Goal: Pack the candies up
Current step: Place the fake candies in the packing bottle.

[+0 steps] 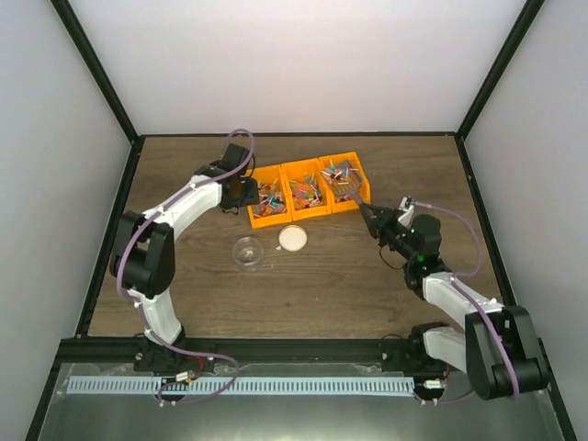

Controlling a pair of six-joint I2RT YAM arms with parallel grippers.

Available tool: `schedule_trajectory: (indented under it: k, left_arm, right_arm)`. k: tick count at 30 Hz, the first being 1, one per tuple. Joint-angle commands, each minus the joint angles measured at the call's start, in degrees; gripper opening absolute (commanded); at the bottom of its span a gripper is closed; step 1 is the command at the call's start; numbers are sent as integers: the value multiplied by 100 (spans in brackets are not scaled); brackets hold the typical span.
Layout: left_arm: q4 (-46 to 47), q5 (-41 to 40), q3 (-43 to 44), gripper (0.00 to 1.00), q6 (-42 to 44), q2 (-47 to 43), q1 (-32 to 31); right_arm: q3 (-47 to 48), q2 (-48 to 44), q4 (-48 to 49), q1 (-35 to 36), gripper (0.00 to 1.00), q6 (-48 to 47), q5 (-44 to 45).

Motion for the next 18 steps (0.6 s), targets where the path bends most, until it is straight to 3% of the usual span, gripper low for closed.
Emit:
schedule_trajectory:
  k: [1,5,9,18]
  left_arm:
    - [-10,-28,-395,59,96,-436,204]
    - [48,-214,-811,60,28,-792,308]
    - [4,-189,-1186,60,-78,-1129,448]
    - [-126,-112,-1842,61,-187,-1821,647]
  right_arm:
    - [-262,-292,444,85,1,35,-840]
    - [-357,-313,410,274,1,-33,-1171]
    - [-620,-285,1163,380,1,333,-1555]
    - [-635,-704,613,1295,1,-85,-1713]
